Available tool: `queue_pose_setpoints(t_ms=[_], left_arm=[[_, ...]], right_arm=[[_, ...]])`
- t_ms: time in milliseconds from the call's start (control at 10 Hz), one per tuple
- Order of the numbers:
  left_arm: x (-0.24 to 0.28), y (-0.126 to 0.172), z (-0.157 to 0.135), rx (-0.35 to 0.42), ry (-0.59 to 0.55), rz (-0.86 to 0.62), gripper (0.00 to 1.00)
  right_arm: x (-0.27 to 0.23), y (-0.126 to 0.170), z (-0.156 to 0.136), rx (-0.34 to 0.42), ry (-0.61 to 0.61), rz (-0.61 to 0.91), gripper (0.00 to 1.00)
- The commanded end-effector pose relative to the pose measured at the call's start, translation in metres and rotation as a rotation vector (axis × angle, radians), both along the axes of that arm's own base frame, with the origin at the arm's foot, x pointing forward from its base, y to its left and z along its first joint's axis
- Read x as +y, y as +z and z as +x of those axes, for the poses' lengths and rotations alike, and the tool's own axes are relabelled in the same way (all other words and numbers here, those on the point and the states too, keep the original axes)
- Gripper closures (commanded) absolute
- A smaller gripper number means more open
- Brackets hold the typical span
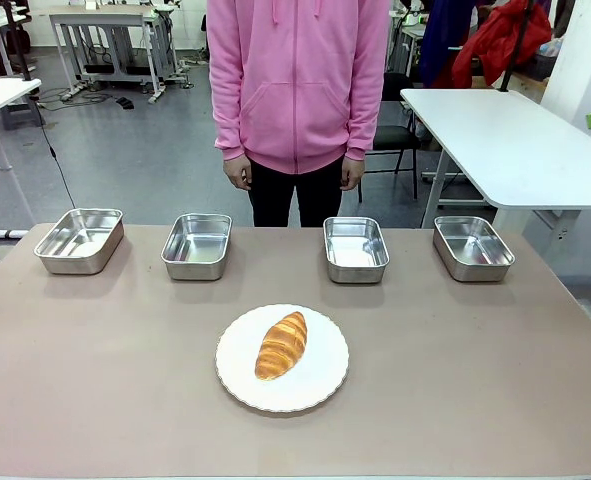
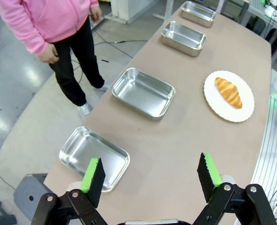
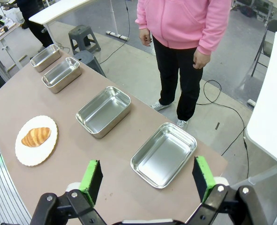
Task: Place the bread in the container.
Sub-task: Place the Butter Roll into the Airtight Container indicated by the human.
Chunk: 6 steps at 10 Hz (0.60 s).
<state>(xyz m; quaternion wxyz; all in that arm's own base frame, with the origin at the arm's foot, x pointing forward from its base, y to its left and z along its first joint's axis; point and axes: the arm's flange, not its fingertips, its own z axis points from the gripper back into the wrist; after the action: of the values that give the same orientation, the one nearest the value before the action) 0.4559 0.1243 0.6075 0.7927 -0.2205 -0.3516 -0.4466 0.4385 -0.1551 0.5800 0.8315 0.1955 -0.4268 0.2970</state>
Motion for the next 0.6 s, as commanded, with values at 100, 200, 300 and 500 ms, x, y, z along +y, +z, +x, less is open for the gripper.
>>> queue_pose_setpoints(t_ms=[100, 200, 300, 500], left_arm=[[-0.0006, 0.0014, -0.0006, -0.006, -0.006, -0.007, 0.00], [-0.0006, 0.0014, -0.0006, -0.006, -0.006, -0.007, 0.00], [-0.0006, 0.0014, -0.0006, -0.006, -0.006, -0.007, 0.00], [-0.0006, 0.0014, -0.0006, -0.006, -0.006, -0.007, 0.00]], right_arm=[[0.0005, 0.0009, 0.0024, -0.021, 0.007, 0.013, 0.00], [0.0005, 0.0009, 0.0024, -0.021, 0.007, 0.013, 0.00], [0.0005, 0.0009, 0.0024, -0.021, 0.007, 0.013, 0.00], [0.0005, 0.0009, 0.0024, -0.021, 0.007, 0.013, 0.00]])
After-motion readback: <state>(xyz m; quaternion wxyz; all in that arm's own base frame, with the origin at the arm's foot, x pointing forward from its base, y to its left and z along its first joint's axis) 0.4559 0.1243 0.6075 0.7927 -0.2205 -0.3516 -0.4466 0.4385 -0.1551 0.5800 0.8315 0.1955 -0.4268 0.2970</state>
